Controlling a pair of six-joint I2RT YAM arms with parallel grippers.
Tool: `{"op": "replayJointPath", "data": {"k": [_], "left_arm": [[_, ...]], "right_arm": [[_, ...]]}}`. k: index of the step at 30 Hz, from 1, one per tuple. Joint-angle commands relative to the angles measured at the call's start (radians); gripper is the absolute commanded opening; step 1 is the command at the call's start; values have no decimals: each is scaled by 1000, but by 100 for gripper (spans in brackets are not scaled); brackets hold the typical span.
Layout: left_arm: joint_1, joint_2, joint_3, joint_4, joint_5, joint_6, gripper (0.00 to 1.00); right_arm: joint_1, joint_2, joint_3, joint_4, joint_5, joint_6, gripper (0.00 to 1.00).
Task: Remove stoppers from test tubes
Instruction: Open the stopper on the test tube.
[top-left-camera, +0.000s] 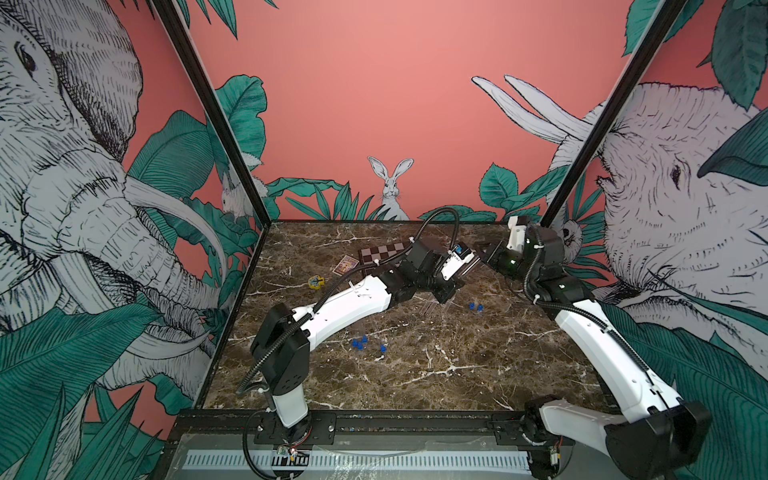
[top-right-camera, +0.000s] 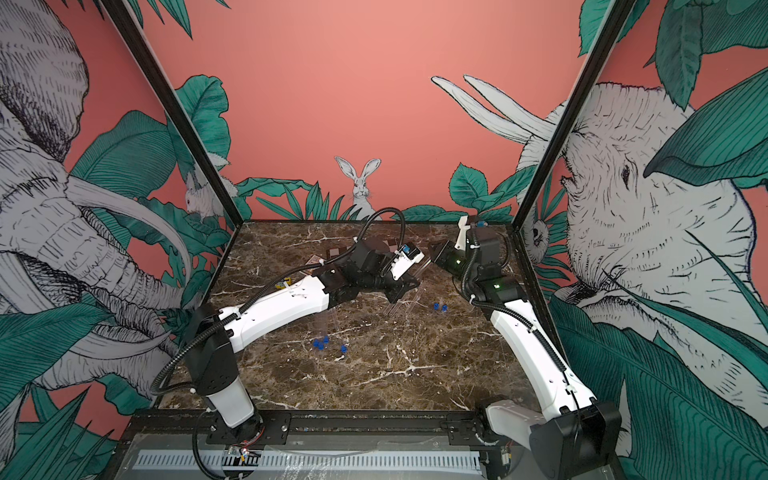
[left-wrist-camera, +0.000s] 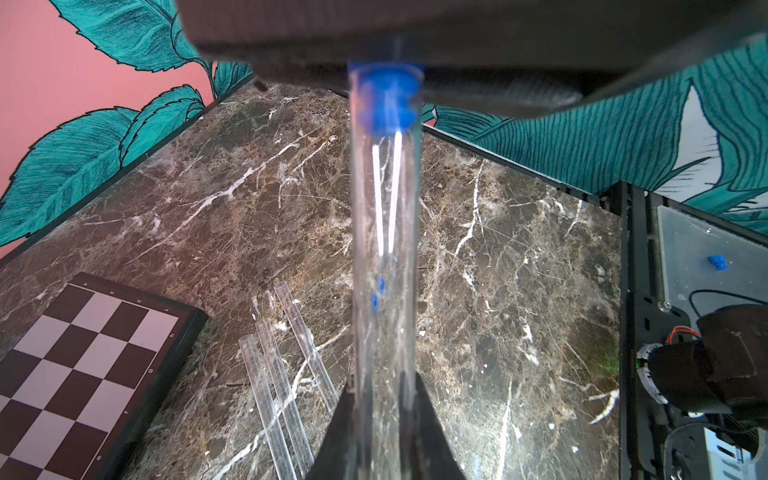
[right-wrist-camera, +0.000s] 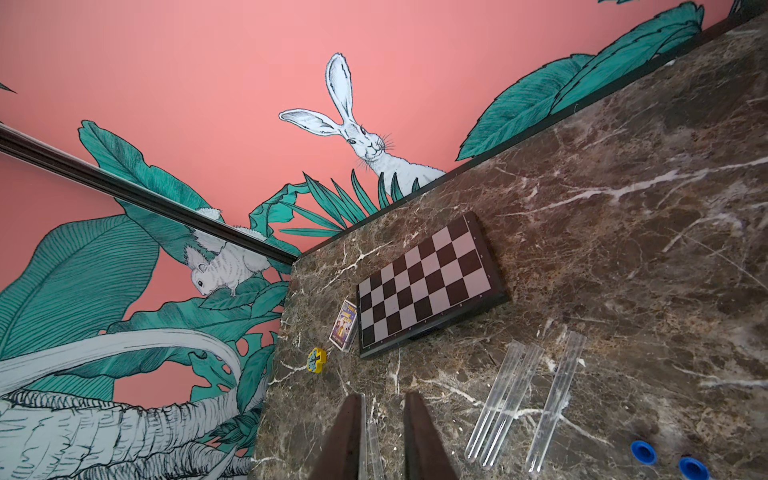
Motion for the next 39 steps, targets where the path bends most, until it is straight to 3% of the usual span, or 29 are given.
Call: {"op": "replayJointPath", "data": {"k": [1, 28, 33, 39], "left_arm": [[-7, -12, 6, 5, 16, -12, 0], [-8, -13, 18, 0, 12, -2, 0], [-8, -16, 18, 0, 7, 3, 0], [-8, -51, 19, -18, -45, 38, 0]], "right_arm": [[4, -4, -7, 54, 9, 13, 14], [5, 21, -27, 82, -18, 38, 16], [4, 26, -34, 90, -27, 46, 1], [4, 16, -52, 89, -12, 58, 0]]}}
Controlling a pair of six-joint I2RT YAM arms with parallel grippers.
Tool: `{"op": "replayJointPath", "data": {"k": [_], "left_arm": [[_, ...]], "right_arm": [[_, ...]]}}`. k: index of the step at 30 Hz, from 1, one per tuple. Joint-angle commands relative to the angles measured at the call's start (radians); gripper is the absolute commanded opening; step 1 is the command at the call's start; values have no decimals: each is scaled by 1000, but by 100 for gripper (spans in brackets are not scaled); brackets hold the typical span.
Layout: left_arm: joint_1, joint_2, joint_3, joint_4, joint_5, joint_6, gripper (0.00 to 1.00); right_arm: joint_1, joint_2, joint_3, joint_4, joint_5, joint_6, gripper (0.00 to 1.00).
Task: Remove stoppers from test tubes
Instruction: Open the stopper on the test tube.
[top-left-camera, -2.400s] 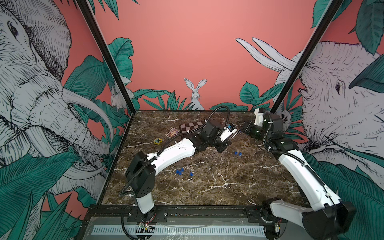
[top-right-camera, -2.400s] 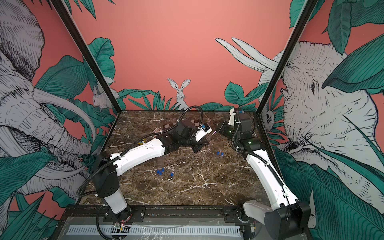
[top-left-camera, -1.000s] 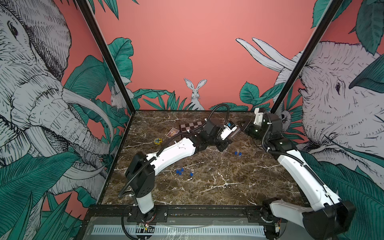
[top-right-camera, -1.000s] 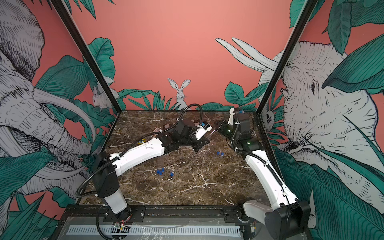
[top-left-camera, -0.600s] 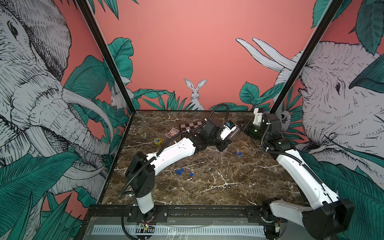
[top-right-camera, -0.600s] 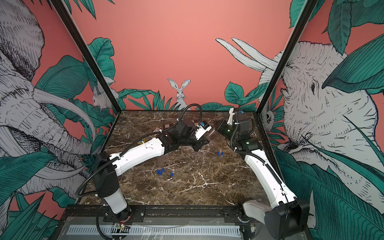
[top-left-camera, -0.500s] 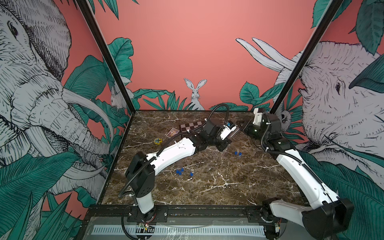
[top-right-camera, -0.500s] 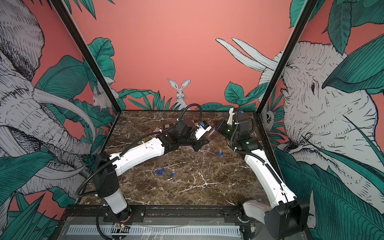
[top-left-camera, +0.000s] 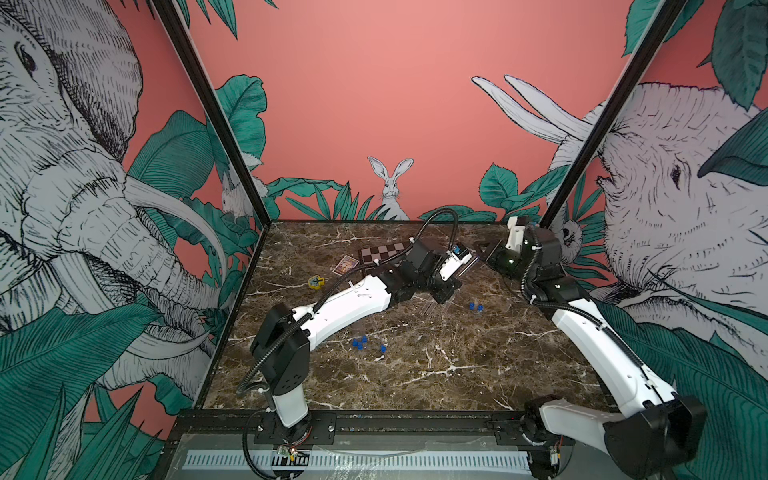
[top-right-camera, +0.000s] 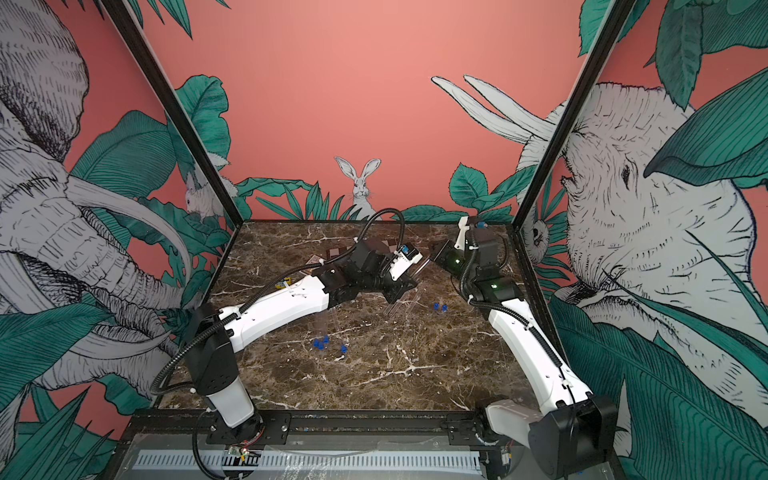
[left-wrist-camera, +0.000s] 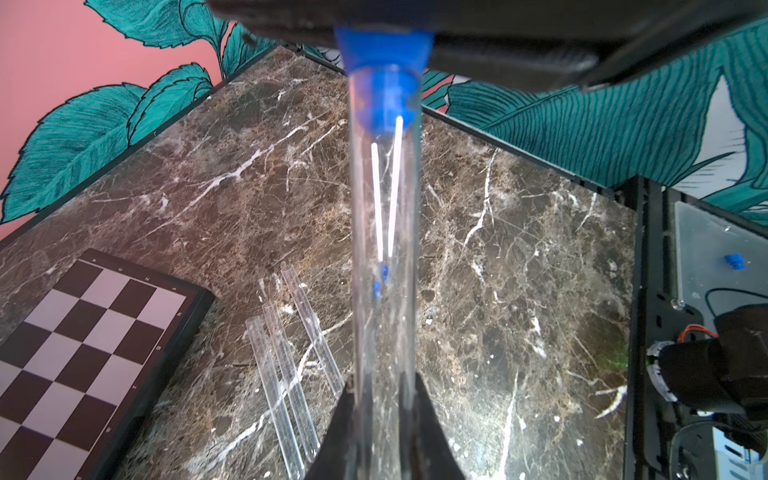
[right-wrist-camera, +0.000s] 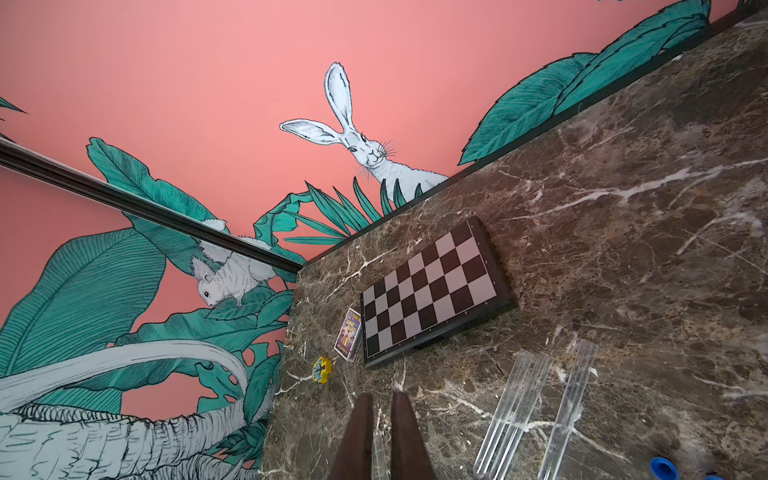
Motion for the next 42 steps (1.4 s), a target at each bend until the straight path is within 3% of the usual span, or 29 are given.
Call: {"op": "replayJointPath", "data": {"k": [1, 5, 9, 19, 27, 42], "left_arm": [[-10, -53, 21, 19, -15, 35, 0], [-10, -45, 31, -6, -15, 45, 0], [-9, -39, 19, -10, -9, 43, 0], [-10, -40, 10, -8, 4, 38, 0], [-10, -42, 13, -5, 3, 38, 0], [-10, -36, 10, -1, 5, 37, 0]], "right_arm": [[6, -1, -14, 17, -3, 24, 0], [4, -21, -19, 34, 12, 44, 26], [-4, -21, 7, 24, -2, 47, 29], [-7, 10, 5, 44, -40, 69, 19], [-7, 24, 1, 44, -47, 66, 22], [-7, 12, -22, 71, -41, 77, 0]]}}
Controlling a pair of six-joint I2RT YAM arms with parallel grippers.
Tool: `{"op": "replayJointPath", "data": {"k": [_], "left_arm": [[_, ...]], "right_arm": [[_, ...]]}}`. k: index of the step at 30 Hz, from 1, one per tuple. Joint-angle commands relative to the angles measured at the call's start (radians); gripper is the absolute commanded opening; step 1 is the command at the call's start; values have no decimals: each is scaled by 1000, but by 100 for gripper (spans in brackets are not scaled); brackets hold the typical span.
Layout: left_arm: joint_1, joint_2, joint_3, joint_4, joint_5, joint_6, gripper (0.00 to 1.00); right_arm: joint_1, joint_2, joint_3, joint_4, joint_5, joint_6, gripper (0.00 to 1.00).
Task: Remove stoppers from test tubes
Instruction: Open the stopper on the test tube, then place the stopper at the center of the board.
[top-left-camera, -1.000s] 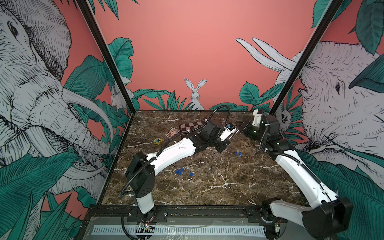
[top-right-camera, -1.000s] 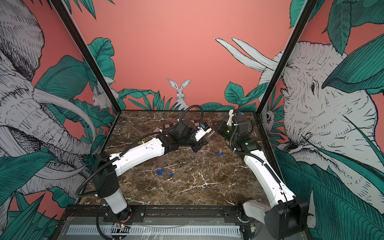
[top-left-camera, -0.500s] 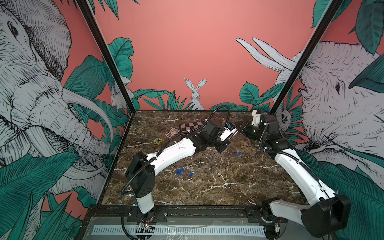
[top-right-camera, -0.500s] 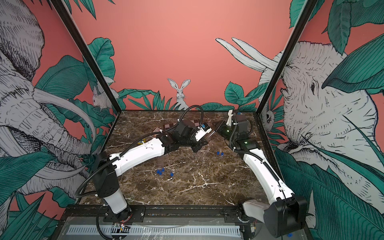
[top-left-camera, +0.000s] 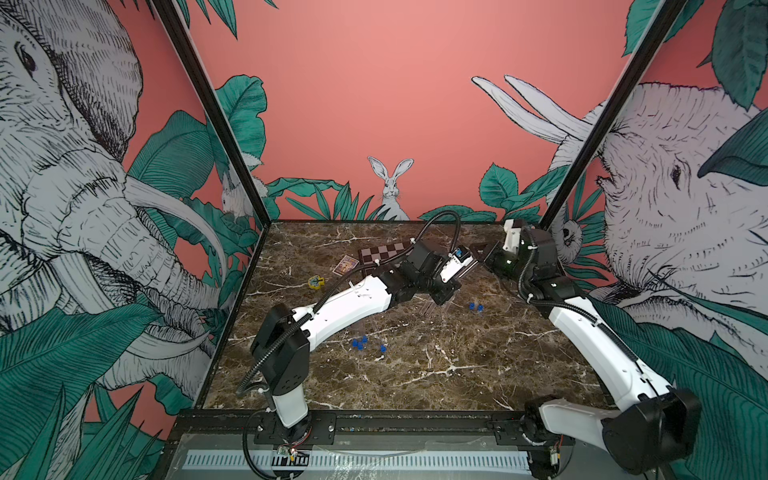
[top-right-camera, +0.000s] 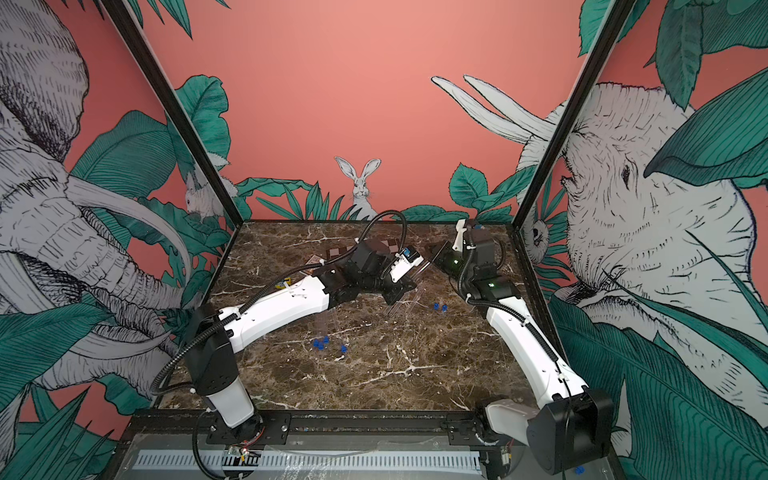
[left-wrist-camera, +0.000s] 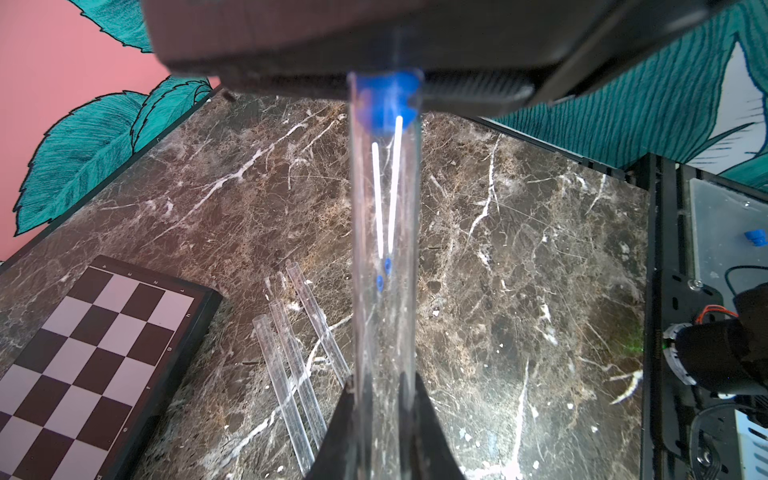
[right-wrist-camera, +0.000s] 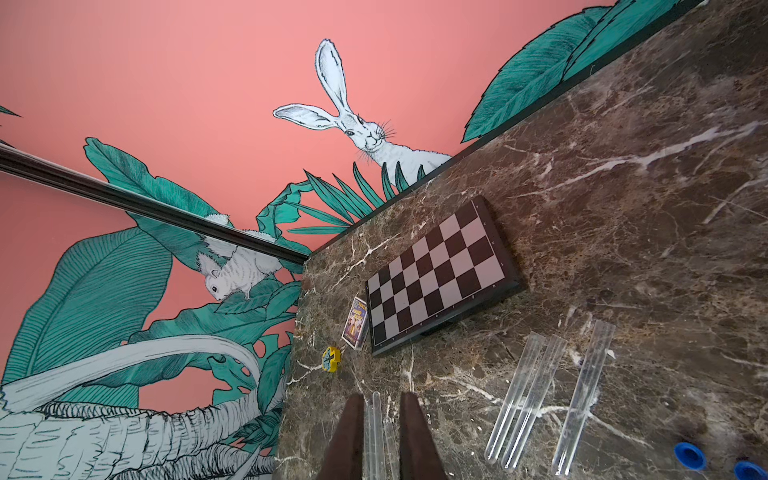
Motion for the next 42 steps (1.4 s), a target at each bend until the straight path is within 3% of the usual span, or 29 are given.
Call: {"op": "replayJointPath", "data": {"k": [1, 7, 15, 22, 36, 42], "left_arm": [[-5, -37, 9, 12, 9, 1, 0], [-6, -43, -20, 13, -16, 11, 0], [-4, -60, -126, 51, -97, 55, 0], [-3, -54, -145, 84, -86, 34, 0], [-4, -45, -131, 72, -79, 28, 0], [6, -54, -129, 39, -104, 26, 0]], "right_arm": [[-2, -9, -15, 59, 2, 32, 0], [-12, -22, -20, 69, 12, 46, 0], [-113, -12, -32, 114, -42, 103, 0], [-139, 12, -76, 191, -104, 158, 0], [-157, 1, -83, 178, -84, 136, 0], [-159, -3, -77, 64, -25, 25, 0]]}}
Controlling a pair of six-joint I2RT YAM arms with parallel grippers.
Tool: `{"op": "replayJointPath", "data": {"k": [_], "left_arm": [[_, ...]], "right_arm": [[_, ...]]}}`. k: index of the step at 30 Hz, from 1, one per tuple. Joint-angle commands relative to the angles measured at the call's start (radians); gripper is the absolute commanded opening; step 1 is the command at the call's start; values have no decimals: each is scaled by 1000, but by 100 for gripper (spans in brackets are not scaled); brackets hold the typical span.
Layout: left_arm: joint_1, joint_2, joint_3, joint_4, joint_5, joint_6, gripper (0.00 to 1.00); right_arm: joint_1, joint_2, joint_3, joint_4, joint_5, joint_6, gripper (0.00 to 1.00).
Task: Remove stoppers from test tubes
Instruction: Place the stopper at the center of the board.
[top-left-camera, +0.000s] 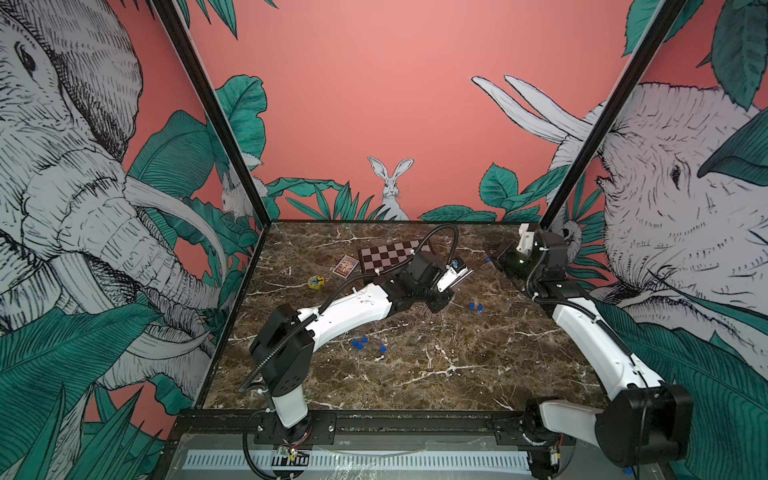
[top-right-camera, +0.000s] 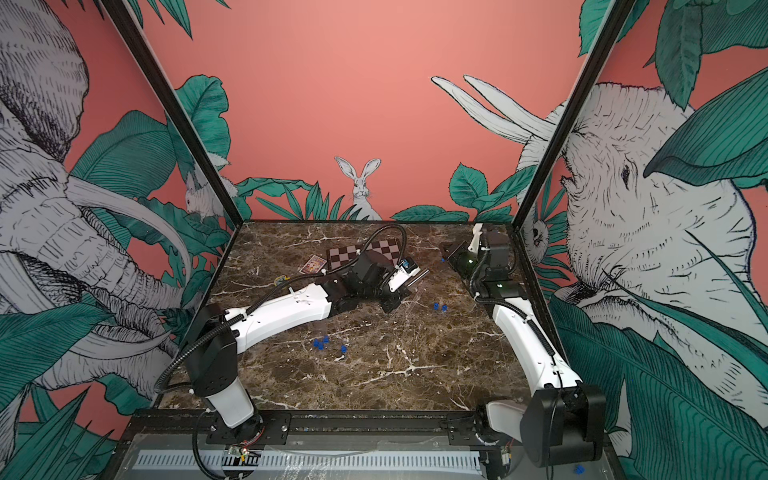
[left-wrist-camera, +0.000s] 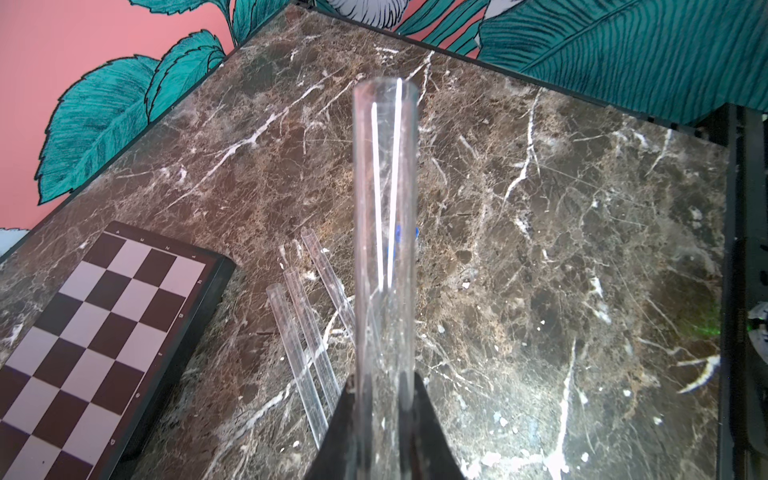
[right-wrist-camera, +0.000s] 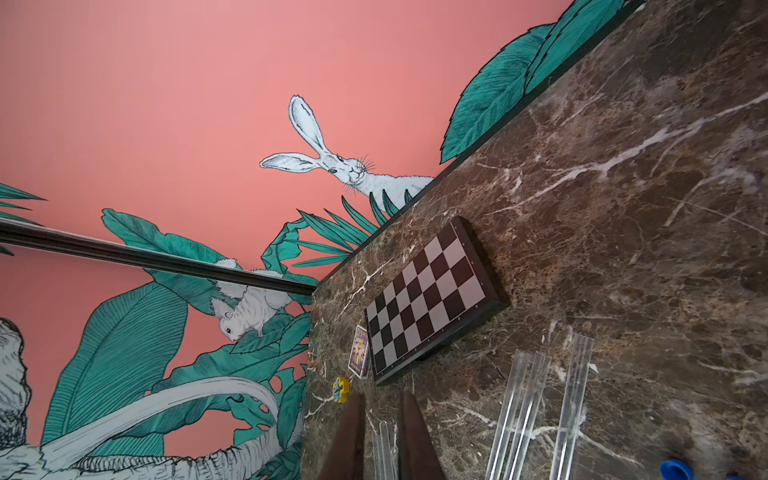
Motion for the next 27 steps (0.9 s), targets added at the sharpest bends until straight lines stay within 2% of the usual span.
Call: {"op": "replayJointPath", "data": {"k": [1, 10, 15, 19, 27], "left_arm": [[17, -48, -5, -32, -16, -25, 0], [79, -32, -27, -37, -27, -132, 0], [96, -17, -18, -46, -35, -159, 0], [103, -11, -13, -52, -32, -173, 0], [105, -25, -16, -74, -28, -170, 0]], "right_arm": [[-2, -20, -2, -62, 70, -73, 0], [38, -5, -98, -110, 216, -222, 0], [91, 19, -161, -40, 293, -298, 0], [148, 64, -232, 103, 356, -353, 0], [203, 203, -419, 519, 503, -378, 0]]}}
